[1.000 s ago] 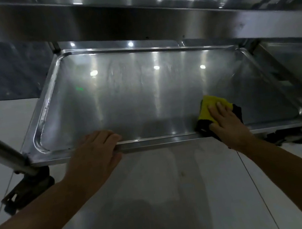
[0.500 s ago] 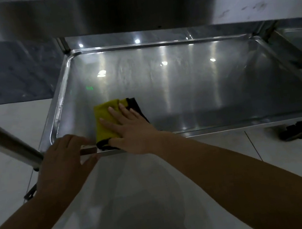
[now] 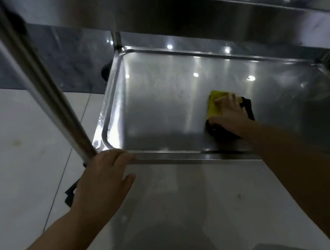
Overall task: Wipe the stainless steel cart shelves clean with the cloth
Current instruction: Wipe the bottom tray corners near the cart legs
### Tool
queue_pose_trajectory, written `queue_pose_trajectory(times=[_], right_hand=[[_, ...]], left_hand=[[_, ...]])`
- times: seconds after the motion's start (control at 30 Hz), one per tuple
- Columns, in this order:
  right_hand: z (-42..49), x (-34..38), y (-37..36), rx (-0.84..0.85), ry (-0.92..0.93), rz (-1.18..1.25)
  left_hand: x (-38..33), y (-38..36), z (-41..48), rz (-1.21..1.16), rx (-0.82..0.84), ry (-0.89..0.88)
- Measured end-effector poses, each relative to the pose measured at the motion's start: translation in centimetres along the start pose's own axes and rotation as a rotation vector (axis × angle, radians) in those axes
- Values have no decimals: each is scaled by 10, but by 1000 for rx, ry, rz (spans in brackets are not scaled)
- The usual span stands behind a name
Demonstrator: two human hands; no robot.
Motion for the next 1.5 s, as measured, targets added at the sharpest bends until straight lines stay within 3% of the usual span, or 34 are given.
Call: queue_pose_trajectory(times=[0.4, 0.63, 0.9, 1.13, 1.37, 1.5], right_hand=[[33, 241, -136, 192, 438, -196], [-26, 229, -159, 263, 727, -488], [-116, 205, -153, 497, 921, -157], [-29, 231, -150, 307, 916, -250], [94, 278, -145, 188, 552, -241], [62, 291, -156, 196, 573, -288]], left_hand=[[33, 1, -48, 101, 122, -91], [38, -1, -59, 115, 71, -176], [41, -2, -51, 96, 7, -135], [42, -3, -34, 105, 7, -48], [42, -4, -33, 131, 17, -74], [45, -10, -35, 129, 74, -55]])
Point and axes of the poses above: each hand's wrist, its own z-axis towards the middle knuckle, its own y-axis out of the back of the hand, x = y × z, the point moved 9 cm from there along z, towards the middle knuckle, and after that the axes turned 10 degrees about z, right-handed, at the moved point
